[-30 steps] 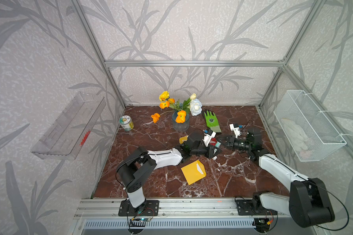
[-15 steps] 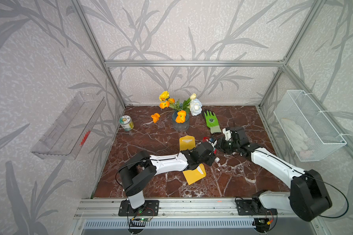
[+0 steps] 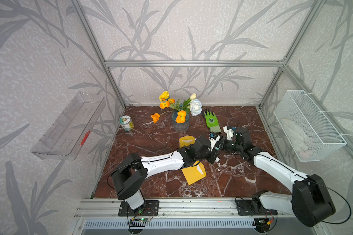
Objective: Seal the envelope with a glue stick
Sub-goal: Unscrew the glue stick.
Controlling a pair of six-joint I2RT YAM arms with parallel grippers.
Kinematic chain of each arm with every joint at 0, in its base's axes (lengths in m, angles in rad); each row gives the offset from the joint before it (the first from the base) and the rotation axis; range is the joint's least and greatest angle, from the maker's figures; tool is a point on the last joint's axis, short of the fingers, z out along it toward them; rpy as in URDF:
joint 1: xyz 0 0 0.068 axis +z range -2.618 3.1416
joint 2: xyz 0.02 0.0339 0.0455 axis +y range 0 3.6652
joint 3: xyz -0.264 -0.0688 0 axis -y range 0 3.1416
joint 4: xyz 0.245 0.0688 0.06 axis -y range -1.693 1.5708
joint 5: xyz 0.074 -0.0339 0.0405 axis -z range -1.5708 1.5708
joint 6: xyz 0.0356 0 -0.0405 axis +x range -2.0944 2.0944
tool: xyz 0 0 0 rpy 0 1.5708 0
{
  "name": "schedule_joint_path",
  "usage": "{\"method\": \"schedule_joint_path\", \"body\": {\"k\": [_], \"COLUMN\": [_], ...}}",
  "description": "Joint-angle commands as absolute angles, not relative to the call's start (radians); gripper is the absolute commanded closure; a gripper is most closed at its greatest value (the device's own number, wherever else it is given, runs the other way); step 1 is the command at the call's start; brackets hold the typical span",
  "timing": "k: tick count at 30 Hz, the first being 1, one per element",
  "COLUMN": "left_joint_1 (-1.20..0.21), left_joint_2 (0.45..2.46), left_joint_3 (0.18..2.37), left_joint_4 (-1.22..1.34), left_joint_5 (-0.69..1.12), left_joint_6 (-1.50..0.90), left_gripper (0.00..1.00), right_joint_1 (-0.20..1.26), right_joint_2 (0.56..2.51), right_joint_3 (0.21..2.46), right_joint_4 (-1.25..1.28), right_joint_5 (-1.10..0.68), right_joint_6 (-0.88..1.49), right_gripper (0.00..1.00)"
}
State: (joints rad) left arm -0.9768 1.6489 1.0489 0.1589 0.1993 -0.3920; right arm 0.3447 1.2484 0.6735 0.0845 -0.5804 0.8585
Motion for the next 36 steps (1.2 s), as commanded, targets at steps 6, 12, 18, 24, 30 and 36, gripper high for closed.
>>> {"method": "schedule_joint_path", "body": {"k": [6,12,18,24,30,36], "left_joint_1": [-0.954,-0.953,-0.953,-0.931,-0.826,-0.781], "left_joint_2": [1.632,1.630,1.634,1.652,1.598,1.643], "left_joint_3": [1.049,1.039,1.034,1.077,1.031,1.047], "left_joint_4": [0.177,0.176,0.188,0.105,0.128,0.194], "left_joint_5": [0.253,0.240,0.264,0.381,0.559,0.748], "left_joint_6": [-0.416,-0.408,-0.408,-0.395,-0.442,-0.481], "left_gripper": [1.00,1.00,1.00,0.53,0.34,0.37], "right_joint_1": [0.331,0.300,0.281,0.282,0.290,0.293], "right_joint_2": [1.190,1.162,1.148,1.162,1.147,1.157], "right_joint_3": [0.646,0.624,0.595,0.644,0.727,0.712], "right_joint_4": [0.140,0.163,0.199,0.108,-0.127,-0.099], "right_joint_5": [-0.685,-0.718,-0.732,-0.751,-0.704,-0.728], "right_joint_6": [0.888,0.915,0.930,0.863,0.701,0.722], "right_gripper": [0.37,0.38,0.65,0.95,0.97,0.97]}}
